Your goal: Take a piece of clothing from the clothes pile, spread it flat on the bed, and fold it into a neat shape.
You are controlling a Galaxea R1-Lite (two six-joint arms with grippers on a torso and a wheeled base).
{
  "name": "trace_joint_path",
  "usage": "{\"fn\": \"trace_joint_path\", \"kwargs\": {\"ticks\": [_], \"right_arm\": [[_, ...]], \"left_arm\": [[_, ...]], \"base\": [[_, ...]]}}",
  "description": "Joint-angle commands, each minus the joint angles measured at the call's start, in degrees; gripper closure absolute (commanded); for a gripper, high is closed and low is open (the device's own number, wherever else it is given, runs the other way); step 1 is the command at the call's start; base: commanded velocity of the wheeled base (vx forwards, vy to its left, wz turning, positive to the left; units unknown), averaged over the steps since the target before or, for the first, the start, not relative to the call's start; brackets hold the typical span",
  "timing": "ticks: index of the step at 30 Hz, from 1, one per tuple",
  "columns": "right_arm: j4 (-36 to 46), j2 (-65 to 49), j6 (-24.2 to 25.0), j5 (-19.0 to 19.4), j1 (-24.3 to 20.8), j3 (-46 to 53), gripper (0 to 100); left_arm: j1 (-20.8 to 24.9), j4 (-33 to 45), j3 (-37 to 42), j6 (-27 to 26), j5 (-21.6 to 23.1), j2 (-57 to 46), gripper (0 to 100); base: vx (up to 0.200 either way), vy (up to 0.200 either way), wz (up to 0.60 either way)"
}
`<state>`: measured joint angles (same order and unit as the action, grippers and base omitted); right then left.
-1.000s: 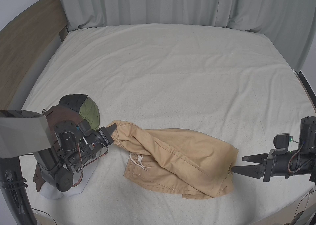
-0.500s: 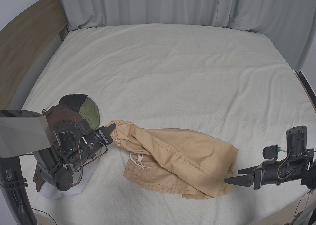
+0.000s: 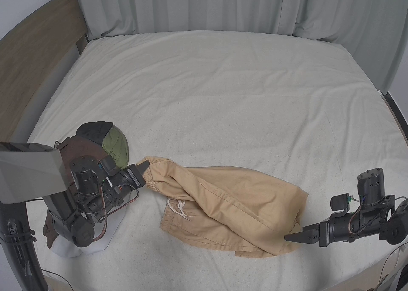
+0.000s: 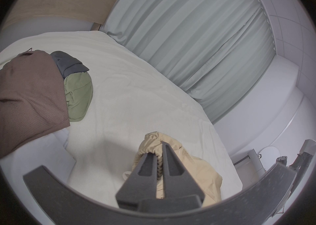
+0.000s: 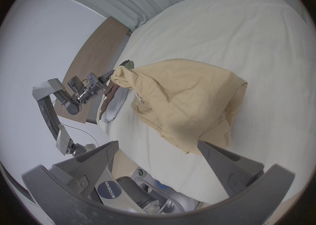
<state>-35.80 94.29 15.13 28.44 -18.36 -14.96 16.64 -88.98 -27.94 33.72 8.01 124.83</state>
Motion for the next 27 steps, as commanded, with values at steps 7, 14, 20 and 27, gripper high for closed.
{"fn": "trace_joint_path", "kwargs": {"ticks": [7,14,20,27], "right_arm": [[-3.6,6.2,0.2,-0.1,0.3,1.0,0],[-8.2,10.8,1.8,-0.1,0.3,2.5,0],[-12.4,15.5,3.3,-0.1,0.4,2.7,0],[-17.9,19.5,3.4,-0.1,0.5,3.4,0]], "left_arm": [[-0.1,-0.1,-0.2,-0.1,0.0,0.5,100],[-0.1,-0.1,-0.1,-0.1,0.0,0.6,100],[-0.1,-0.1,-0.2,-0.1,0.0,0.5,100],[-0.1,-0.1,-0.2,-0.1,0.0,0.5,100]], "base": [[0.000,0.000,0.00],[0.000,0.000,0.00],[0.000,0.000,0.00],[0.000,0.000,0.00]]}}
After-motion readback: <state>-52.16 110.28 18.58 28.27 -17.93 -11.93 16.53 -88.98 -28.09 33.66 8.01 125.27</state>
